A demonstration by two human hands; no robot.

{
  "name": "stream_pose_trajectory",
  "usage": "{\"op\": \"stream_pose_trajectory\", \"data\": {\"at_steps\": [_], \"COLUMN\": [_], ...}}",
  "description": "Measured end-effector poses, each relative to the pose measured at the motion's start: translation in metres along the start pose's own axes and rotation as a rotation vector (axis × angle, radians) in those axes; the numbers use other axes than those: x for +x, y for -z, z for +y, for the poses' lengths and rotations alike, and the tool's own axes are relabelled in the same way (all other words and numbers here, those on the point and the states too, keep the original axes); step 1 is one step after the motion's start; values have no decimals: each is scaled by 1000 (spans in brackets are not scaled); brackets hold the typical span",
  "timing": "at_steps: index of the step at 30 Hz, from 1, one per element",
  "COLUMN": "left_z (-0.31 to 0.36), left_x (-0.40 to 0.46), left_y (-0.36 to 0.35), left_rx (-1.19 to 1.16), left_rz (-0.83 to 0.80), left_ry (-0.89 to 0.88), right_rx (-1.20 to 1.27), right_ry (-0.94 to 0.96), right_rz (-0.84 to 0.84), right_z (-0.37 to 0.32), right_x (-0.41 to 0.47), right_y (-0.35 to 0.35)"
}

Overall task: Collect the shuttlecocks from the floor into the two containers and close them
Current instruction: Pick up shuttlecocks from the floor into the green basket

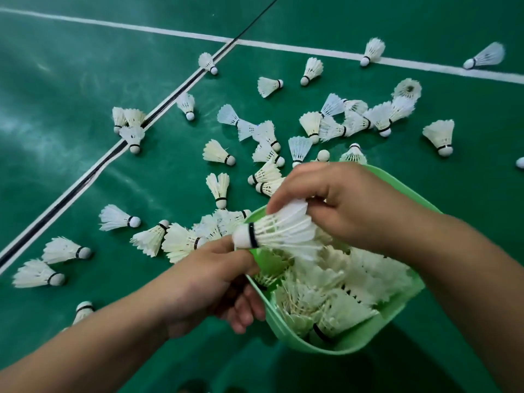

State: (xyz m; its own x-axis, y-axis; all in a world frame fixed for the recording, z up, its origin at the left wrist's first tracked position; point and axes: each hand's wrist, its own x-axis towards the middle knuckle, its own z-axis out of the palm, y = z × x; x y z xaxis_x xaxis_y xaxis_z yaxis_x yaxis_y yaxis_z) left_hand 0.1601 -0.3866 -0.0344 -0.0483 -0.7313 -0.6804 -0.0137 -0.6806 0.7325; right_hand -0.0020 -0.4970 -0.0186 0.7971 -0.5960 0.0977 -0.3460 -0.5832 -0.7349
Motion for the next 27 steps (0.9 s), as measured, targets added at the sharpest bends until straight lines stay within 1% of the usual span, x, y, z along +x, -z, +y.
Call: {"op": "stream_pose_trajectory", "data": {"at_steps": [3, 6, 8, 11, 12, 15, 16, 17, 18, 19, 20, 21, 22, 23, 25, 26, 27], "left_z": [1, 0, -1, -4, -4, -5, -5, -6, -7, -7, -8, -10, -11, -13, -18, -20, -22], "left_x": [0, 4, 5, 6, 5, 2, 1, 0, 0, -1, -2, -3, -3, -3, -2, -2, -3], "left_y": [2, 2, 1, 2, 3, 6, 7, 8, 9, 12, 14, 15, 15, 16, 17, 20, 23], "left_rx": [-10, 9, 13, 25, 22, 6, 0, 0, -4, -13, -20, -22, -17, -8, 20, 36, 44], "left_rz": [-14, 1, -4, -27, -37, -60, -64, -63, -56, -42, -25, -6, 8, 18, 50, 69, 86], "left_ry": [6, 1, -3, -12, -13, 4, 7, 12, 15, 19, 21, 19, 15, 13, 17, 21, 28], "right_rx": [-36, -140, -91, 62, 61, -50, -44, -19, 5, -26, -139, -268, -377, -452, -478, -466, -443], "right_ry": [-48, 9, 57, 51, 48, 75, 74, 66, 51, 37, 41, 65, 82, 69, 47, 56, 93], "right_rz": [-16, -87, -78, 37, 86, 284, 304, 262, 148, -27, -198, -321, -409, -479, -539, -535, -483], "right_z": [1, -6, -11, -12, -11, -5, -6, -7, -7, -7, -6, -6, -5, -6, -9, -10, -12], "right_x": [-2, 2, 6, 12, 13, 9, 7, 5, 3, 0, -2, -3, -4, -4, 0, 2, 3], "right_y": [11, 3, -9, -30, -38, -48, -44, -39, -36, -37, -40, -45, -53, -61, -75, -80, -83]}}
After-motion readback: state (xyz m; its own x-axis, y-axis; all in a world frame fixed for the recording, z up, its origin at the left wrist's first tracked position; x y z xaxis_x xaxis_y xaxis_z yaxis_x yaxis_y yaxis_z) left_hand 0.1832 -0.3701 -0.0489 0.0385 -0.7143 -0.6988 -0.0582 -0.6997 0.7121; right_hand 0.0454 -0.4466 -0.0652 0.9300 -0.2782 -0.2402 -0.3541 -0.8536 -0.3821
